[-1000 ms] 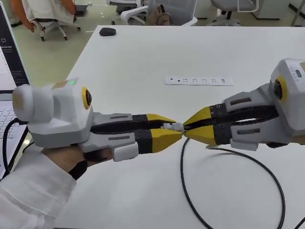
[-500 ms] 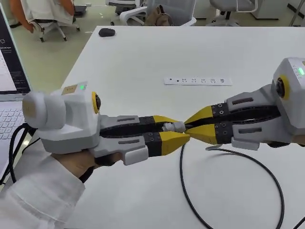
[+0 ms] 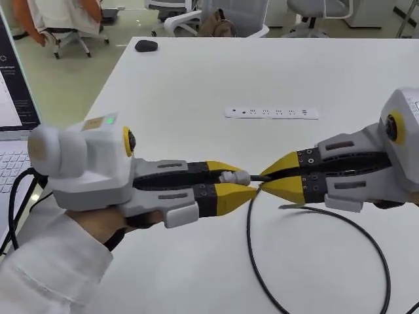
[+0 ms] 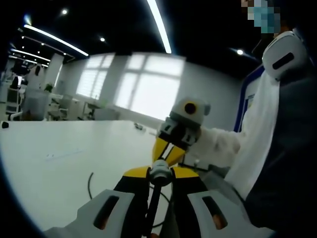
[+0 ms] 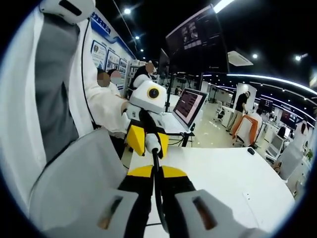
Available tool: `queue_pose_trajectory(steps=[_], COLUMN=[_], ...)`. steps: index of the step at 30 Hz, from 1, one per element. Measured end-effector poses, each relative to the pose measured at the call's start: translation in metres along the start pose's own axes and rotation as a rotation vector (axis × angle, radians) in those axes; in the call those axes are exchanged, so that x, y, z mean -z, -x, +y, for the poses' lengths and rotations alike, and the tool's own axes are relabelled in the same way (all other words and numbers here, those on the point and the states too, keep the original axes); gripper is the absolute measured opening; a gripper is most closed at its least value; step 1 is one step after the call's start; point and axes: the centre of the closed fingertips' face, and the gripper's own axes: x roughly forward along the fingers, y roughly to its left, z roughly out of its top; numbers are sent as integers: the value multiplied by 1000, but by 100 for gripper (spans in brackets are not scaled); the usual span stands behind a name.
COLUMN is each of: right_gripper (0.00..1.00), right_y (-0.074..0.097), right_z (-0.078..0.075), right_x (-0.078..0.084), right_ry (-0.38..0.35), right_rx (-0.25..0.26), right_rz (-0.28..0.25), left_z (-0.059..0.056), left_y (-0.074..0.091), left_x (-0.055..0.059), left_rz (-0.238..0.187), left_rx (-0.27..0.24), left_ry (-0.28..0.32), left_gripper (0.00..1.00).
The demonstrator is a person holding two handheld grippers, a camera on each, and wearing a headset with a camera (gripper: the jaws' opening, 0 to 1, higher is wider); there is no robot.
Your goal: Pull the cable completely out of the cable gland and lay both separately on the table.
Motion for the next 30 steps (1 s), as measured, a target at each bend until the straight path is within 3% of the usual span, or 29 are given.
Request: queue_pose_trajectory(steps=[6,17,21,30], right_gripper=[2,2,2,2], right_y=[11,13,16,19], right_z=[-3,-4,-5,-6], right_x=[6,14,18,25], right_ry=[-25,-45,-58,-71], right_rx=[27,44,54,61], right_rz=[2,11,13,16], left_z=[3,5,6,8], left_y=[7,6,9,11], left_x=[-4,-8,-14,-13], left_rz=[-13,-26,-50,-47], left_rx=[-6,-6,-3,-12], left_ry=[8,26,47,45], left_gripper=[18,18,17,18])
